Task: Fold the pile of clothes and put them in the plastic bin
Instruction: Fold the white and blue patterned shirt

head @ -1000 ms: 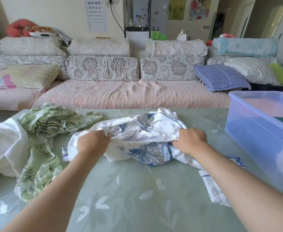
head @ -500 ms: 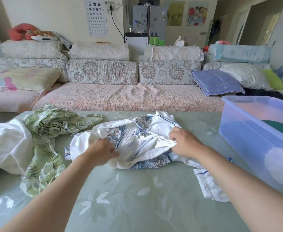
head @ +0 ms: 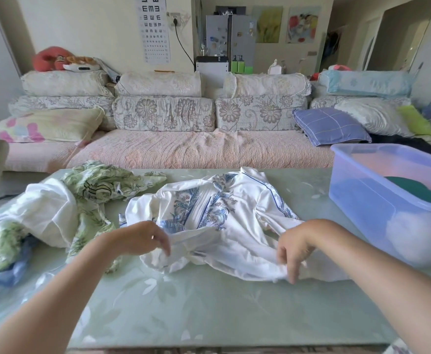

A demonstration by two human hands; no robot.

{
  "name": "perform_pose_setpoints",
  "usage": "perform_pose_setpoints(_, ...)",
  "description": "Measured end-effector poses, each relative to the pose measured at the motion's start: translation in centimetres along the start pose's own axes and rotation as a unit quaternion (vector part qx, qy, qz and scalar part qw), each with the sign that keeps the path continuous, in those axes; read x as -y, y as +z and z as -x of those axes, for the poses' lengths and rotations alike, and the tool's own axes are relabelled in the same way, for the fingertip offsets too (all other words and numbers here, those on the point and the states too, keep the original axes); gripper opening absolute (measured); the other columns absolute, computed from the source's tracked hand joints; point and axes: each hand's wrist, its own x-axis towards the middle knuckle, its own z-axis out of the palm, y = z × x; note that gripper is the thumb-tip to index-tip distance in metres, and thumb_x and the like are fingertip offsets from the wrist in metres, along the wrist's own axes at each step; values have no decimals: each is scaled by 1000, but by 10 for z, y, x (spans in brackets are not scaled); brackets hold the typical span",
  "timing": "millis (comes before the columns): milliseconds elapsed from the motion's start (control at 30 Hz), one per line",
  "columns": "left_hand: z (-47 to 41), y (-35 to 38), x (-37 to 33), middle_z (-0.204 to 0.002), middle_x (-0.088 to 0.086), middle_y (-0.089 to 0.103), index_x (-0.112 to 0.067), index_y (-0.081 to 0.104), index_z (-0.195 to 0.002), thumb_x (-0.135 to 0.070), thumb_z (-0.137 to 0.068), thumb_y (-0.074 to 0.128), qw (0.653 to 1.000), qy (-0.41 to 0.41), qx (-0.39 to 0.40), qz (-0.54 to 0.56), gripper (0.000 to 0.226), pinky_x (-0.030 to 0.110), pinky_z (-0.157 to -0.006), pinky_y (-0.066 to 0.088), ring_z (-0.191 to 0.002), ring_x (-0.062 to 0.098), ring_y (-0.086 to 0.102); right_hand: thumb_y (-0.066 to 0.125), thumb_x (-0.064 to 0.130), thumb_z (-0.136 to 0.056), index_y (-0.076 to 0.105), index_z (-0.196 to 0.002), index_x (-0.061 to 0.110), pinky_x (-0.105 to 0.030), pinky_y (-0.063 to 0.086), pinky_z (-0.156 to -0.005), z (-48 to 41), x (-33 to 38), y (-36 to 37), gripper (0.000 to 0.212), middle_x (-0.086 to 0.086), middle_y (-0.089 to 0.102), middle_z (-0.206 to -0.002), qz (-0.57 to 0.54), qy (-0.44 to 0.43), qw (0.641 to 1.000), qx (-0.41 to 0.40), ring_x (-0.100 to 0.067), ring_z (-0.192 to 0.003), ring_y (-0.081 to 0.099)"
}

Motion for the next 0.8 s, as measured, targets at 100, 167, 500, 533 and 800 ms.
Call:
perform_pose_setpoints(100,16,3,2,-100,-17,69,-40,76,-85,-13,-86,58,986,-46,133,-92,33,6,-63,41,-74,-3,54,76,55,-72,68,-82,24,-20,42,-56,1,10,9,34,14,64,-54,-15,67,994,87,-11,-63,56)
perform_pose_setpoints(167,17,7,2,-107,-15,68,-32,74,-101,-29,-83,68,982,-66,136,-112,20,12,-82,46,-95,3,60,69,57,-78,74,-77,19,-25,47,-63,0,15,11,39,10,71,-65,-71,46,996,0,-17,-63,61)
perform_pose_setpoints(500,12,45,-41,-66,-25,63,-29,68,-79,-18,-77,75,991,131,-1,23,13,6,-59,39,-61,-7,59,70,34,-79,55,-118,32,-27,41,-71,-18,65,37,42,17,53,-91,-39,-138,955,-258,-10,-84,50)
perform_pose_setpoints(533,12,47,-42,-67,-23,66,-28,70,-83,-20,-79,75,990,125,36,46,10,9,-61,43,-62,-5,62,68,31,-80,55,-119,31,-27,42,-73,-20,65,38,41,16,53,-94,-35,-130,955,-263,-10,-86,49)
perform_pose_setpoints(800,-8,56,-17,-120,-13,55,-33,62,-122,-24,-76,72,983,152,-81,-64,48,7,-87,36,-108,1,52,54,4,-81,55,-97,24,-29,34,-68,-32,62,31,25,-3,57,-112,20,-92,937,-336,-27,-95,57)
